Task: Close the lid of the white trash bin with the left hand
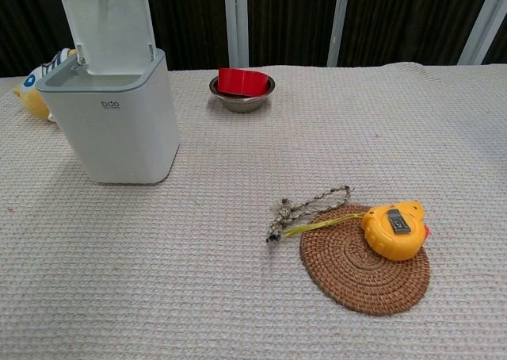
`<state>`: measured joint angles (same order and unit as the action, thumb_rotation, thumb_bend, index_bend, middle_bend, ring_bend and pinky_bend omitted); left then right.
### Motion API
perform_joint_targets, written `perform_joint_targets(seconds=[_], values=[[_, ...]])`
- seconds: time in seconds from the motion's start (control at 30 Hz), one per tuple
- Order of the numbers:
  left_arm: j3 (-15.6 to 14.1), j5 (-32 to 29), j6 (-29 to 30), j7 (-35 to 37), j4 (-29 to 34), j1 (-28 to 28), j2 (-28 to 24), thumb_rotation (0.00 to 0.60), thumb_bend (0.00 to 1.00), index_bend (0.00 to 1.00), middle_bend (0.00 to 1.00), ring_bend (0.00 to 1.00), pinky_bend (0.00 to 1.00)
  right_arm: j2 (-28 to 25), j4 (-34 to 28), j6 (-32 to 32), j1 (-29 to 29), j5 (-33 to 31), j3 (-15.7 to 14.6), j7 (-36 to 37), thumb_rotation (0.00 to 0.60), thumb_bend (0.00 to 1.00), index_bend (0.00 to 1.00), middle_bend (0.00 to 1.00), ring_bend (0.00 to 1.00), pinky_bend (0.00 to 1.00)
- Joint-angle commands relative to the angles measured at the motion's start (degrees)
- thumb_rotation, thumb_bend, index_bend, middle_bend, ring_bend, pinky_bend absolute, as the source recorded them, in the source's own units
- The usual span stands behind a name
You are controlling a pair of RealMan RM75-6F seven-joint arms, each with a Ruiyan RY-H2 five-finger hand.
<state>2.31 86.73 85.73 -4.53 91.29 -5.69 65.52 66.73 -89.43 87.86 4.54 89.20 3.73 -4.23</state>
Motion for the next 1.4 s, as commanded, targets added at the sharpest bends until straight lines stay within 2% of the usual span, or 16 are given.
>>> perform_joint_targets(seconds=[0.03,0.83,0.9,1.0,1.1,1.27,1.4], values=[[-0.10,-0.03,-0.23,-0.26,-0.01,-0.06,-0.12,0.600,0.02,0.00,0.00,0.00,0.00,-0.02,-0.04,-0.04,0.07,-0.03,0.09,0.04,0.600,0.24,0.00,0.00,0.00,0.00],[0.01,-0.86,-0.06,-0.16,0.68,0.38,-0.75,0.600,0.03,0.00,0.00,0.00,0.00,0.42,0.08,0.15,0.13,0.49,-0.06,-0.44,0.600,0.24,0.00,0.00,0.00,0.00],[0.91,-1.85,-0.83,-0.67,1.70,-0.31,-1.20,0.600,0.04,0.00,0.00,0.00,0.00,0.48,-0.02,0.30,0.08,0.55,-0.06,-0.33,0.600,0.24,0.00,0.00,0.00,0.00],[3.41,-4.27,-3.02,-2.83,4.56,-2.55,-2.83,0.600,0.11,0.00,0.01,0.00,0.08,0.56,-0.03,0.26,0.09,0.42,0.01,-0.22,0.600,0.24,0.00,0.00,0.00,0.00],[6.54,-6.96,-5.41,-5.22,7.29,-5.46,-4.30,0.600,0.21,0.00,0.16,0.11,0.27,0.74,-0.01,0.03,0.28,0.11,0.25,-0.18,0.600,0.24,0.00,0.00,0.00,0.00],[11.25,-12.49,-10.79,-8.33,12.13,-10.61,-7.04,0.600,0.37,0.00,0.65,0.60,0.68,0.90,-0.15,-0.57,0.54,-0.37,0.39,-0.08,0.600,0.24,0.00,0.00,0.00,0.00],[15.11,-20.35,-18.46,-11.56,16.25,-16.39,-10.03,0.600,0.49,0.00,0.85,0.78,0.81,0.87,-0.30,-0.57,0.51,-0.38,0.34,0.11,0.600,0.24,0.00,0.00,0.00,0.00]])
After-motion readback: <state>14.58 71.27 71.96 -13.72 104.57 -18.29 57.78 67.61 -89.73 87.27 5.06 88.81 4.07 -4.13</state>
